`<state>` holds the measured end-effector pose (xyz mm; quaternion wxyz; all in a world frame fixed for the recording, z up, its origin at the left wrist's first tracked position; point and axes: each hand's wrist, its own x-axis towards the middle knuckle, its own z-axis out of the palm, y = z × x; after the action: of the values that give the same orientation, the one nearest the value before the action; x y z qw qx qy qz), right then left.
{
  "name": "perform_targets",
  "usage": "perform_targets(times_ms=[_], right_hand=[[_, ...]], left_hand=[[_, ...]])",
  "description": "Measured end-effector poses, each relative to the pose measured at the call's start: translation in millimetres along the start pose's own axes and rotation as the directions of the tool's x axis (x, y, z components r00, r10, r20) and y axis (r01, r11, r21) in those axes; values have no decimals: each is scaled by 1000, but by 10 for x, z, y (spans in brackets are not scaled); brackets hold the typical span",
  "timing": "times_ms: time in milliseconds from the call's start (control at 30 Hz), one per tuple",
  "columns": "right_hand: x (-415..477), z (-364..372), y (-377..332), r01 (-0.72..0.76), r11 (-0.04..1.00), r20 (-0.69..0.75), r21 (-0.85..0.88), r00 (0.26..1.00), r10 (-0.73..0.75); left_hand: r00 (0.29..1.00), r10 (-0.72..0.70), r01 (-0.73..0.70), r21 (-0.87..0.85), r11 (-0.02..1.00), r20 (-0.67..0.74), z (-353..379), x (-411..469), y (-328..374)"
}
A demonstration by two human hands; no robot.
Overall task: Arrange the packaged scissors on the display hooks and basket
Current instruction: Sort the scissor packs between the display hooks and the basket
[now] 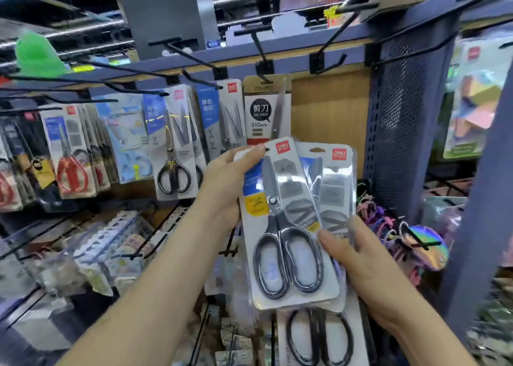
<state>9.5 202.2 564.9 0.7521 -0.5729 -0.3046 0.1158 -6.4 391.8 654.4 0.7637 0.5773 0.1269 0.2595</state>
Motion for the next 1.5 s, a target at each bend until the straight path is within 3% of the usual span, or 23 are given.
perform_targets(times_ms=[133, 267, 433, 633, 800, 1133, 1233, 1333, 1500], right_hand=[[46, -19, 28, -30, 995, -79, 100, 996, 38], [115, -140, 19, 13, 994, -223, 106, 975, 11], [110, -387, -112, 135, 957, -299, -255, 931, -211], [2, -608, -287, 157, 842, -331, -517, 870, -366], [-78, -759, -315, 154, 782, -295, -604, 868, -399], [-149, -788, -437, 202, 822, -274, -533, 878, -393], [-164, -801, -438, 199, 838, -280, -509, 882, -379], [-179, -817, -414, 193, 838, -280, -510, 884, -374], [-166, -807, -407, 192, 848, -293, -494, 882, -370]], left_hand=[[998, 36, -36, 1, 999, 45, 179, 81, 103], [978, 184, -186, 8, 983, 95, 282, 97, 271], [841, 453, -494, 80, 866, 295, 572, 22, 612], [775, 536, -606, 153, 780, 335, 1026, 234, 719], [774, 546, -618, 192, 763, 322, 1133, 320, 687], [762, 571, -642, 239, 729, 306, 1094, 267, 548], [795, 536, -594, 186, 783, 283, 1077, 262, 596], [871, 403, -449, 125, 884, 283, 1095, 254, 625], [884, 366, -411, 113, 904, 291, 1139, 255, 667]])
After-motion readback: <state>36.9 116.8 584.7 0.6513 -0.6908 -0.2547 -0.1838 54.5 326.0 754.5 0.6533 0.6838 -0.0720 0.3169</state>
